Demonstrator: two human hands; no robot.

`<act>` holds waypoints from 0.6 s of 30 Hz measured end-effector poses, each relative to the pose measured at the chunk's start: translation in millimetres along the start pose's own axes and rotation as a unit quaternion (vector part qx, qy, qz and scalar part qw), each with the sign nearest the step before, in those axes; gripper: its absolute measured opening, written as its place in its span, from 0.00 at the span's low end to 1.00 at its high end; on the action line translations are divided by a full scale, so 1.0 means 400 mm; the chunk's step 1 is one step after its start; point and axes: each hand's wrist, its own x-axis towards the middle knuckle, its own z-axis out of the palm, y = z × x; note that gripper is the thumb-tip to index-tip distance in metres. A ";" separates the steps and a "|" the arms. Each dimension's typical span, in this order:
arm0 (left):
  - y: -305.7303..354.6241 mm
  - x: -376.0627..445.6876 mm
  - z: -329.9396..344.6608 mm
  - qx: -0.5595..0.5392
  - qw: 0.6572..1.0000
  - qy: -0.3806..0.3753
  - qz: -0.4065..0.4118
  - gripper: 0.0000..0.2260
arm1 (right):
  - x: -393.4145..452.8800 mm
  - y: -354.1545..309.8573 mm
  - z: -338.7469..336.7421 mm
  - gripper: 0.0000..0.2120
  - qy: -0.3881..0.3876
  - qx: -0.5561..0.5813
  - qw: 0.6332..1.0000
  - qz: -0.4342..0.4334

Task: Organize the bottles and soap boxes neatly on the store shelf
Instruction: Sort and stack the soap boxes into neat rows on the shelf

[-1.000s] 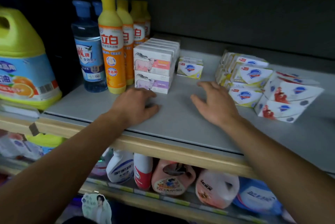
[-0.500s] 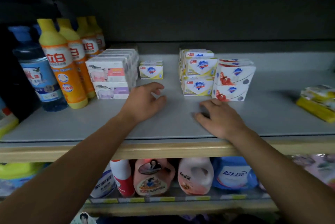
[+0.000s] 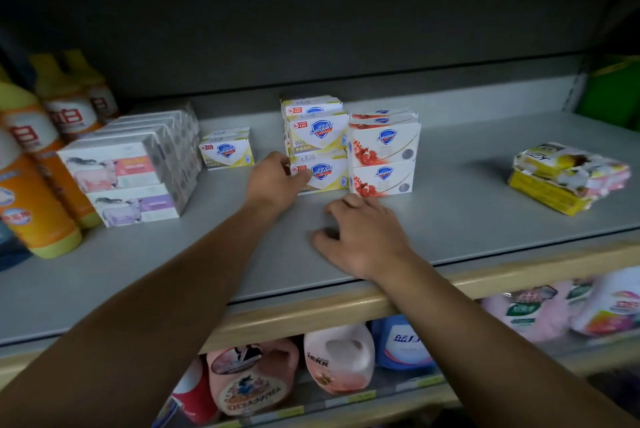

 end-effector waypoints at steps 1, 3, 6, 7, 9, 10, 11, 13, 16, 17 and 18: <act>-0.003 0.003 0.000 0.000 1.000 0.003 -0.001 0.15 | 0.001 0.000 0.001 0.29 0.003 0.001 1.000 0.001; -0.011 0.003 -0.012 -0.017 1.000 -0.009 -0.007 0.14 | 0.003 0.001 0.002 0.28 0.004 0.004 1.000 0.001; -0.031 -0.002 -0.048 -0.025 0.999 -0.039 -0.002 0.14 | 0.005 0.001 0.001 0.28 -0.001 0.008 1.000 -0.002; -0.040 -0.007 -0.063 -0.019 0.999 -0.044 -0.001 0.14 | 0.005 0.001 0.001 0.27 0.000 0.008 1.000 -0.001; -0.062 -0.023 -0.095 -0.018 0.999 -0.050 -0.004 0.14 | 0.005 0.001 0.000 0.26 0.000 0.005 1.000 0.003; -0.075 -0.032 -0.112 -0.024 0.998 -0.051 -0.006 0.14 | 0.004 0.001 0.000 0.26 -0.003 0.006 1.000 0.004; -0.089 -0.044 -0.130 -0.026 0.998 -0.048 -0.007 0.14 | 0.003 0.001 -0.001 0.25 -0.006 0.007 1.000 0.004; -0.115 -0.073 -0.169 -0.032 0.999 -0.040 -0.007 0.14 | 0.002 -0.002 -0.003 0.25 -0.009 0.004 1.000 0.006; -0.148 -0.123 -0.223 -0.056 0.997 -0.046 -0.007 0.14 | 0.002 -0.009 -0.009 0.29 0.013 0.011 1.000 0.005; -0.156 -0.140 -0.239 -0.076 0.996 -0.050 -0.008 0.13 | 0.001 -0.015 -0.010 0.31 0.029 0.045 0.999 -0.004; -0.160 -0.156 -0.254 -0.113 0.992 -0.058 -0.014 0.13 | -0.001 -0.024 -0.012 0.34 0.040 0.096 0.994 -0.022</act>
